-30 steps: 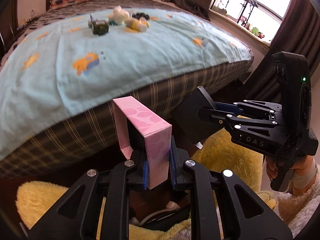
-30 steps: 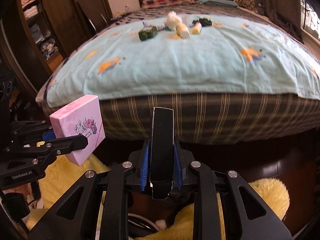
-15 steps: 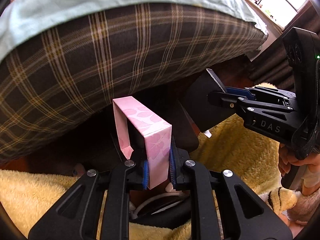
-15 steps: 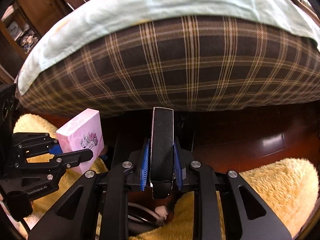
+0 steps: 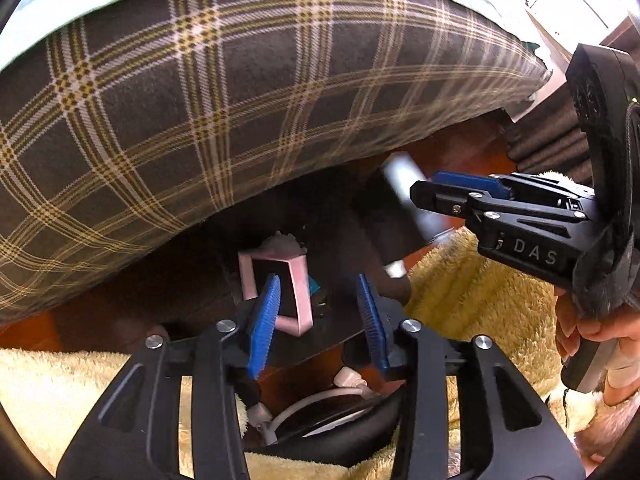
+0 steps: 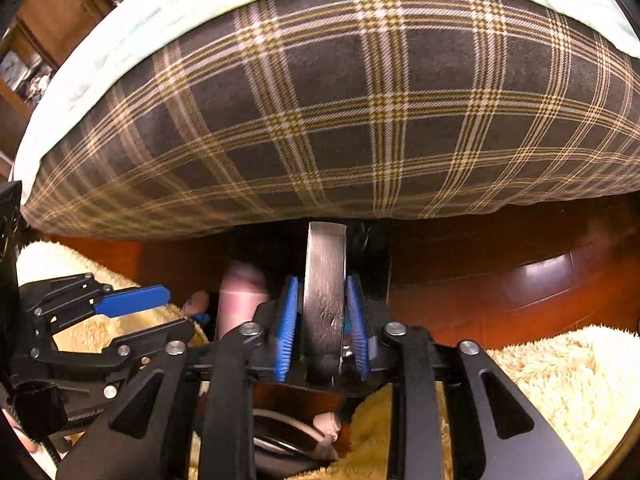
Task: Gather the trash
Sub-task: 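Open both tools to drop the boxes into the bin, then raise both open tools back over the bed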
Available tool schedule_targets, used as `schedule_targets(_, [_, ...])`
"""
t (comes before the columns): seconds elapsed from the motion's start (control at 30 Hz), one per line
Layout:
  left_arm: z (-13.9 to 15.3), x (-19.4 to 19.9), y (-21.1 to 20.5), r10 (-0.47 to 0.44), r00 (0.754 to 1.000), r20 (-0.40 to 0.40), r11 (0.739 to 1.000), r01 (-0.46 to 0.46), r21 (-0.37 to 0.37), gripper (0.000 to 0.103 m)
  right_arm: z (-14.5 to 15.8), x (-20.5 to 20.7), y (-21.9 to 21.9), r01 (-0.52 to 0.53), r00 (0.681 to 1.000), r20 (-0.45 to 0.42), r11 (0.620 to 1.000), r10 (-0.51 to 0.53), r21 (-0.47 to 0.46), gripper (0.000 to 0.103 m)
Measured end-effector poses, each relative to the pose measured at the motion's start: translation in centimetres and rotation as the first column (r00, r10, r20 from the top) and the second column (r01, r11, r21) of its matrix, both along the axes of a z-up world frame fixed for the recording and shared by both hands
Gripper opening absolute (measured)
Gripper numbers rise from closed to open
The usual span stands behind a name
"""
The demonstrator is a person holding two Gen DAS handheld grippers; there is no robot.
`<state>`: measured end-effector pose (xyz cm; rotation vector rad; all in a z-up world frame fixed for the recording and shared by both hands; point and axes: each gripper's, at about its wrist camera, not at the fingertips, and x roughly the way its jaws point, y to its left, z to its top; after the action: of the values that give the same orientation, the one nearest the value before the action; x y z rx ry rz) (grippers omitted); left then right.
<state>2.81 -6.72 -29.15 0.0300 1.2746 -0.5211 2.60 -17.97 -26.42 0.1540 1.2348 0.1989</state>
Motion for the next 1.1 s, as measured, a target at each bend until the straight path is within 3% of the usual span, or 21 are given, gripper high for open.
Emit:
schedule_targets(0.07, [0.2, 0.1, 0.2, 0.008, 1.0, 0.009, 1.0, -0.008, 0.007, 0.041, 0.2, 0.3, -0.5, 0.012, 1.0, 0.008, 1.0, -0.012, 0.004, 0.053])
schedule_targets(0.17, [0.8, 0.2, 0.5, 0.021, 0.999, 0.027, 1.0, -0.021, 0.018, 0.045, 0.9, 0.7, -1.1, 0.027, 0.999, 0.03, 1.0, -0.027, -0.002, 0.055])
schedule_targets(0.37, [3.1, 0.0, 1.2, 0.038, 0.994, 0.098, 0.999, -0.041, 0.033, 0.058, 3.5, 0.9, -1.8, 0.052, 0.994, 0.096, 0.998, -0.049, -0.028, 0.08])
schedule_targets(0.43, [4.2, -0.2, 1.6, 0.044, 0.991, 0.128, 0.998, -0.049, 0.034, 0.067, 5.0, 0.9, -1.8, 0.058, 0.991, 0.124, 0.998, -0.054, -0.027, 0.086])
schedule_targets(0.63, [7.9, -0.6, 2.7, 0.079, 0.975, 0.208, 0.996, -0.083, 0.013, 0.081, 8.8, 0.5, -2.1, 0.064, 0.975, 0.21, 0.998, -0.066, 0.019, 0.087])
schedule_targets(0.83, [12.0, -0.3, 3.5, 0.095, 0.95, 0.297, 0.995, -0.1, 0.001, 0.082, 12.0, 1.3, -2.1, 0.063, 0.951, 0.303, 0.998, -0.066, 0.02, 0.088])
schedule_targets(1.1, [15.7, 2.4, 4.7, 0.146, 0.907, 0.394, 0.987, -0.162, 0.007, 0.083, 13.8, 3.4, -3.2, 0.074, 0.93, 0.36, 0.997, -0.072, 0.007, 0.088])
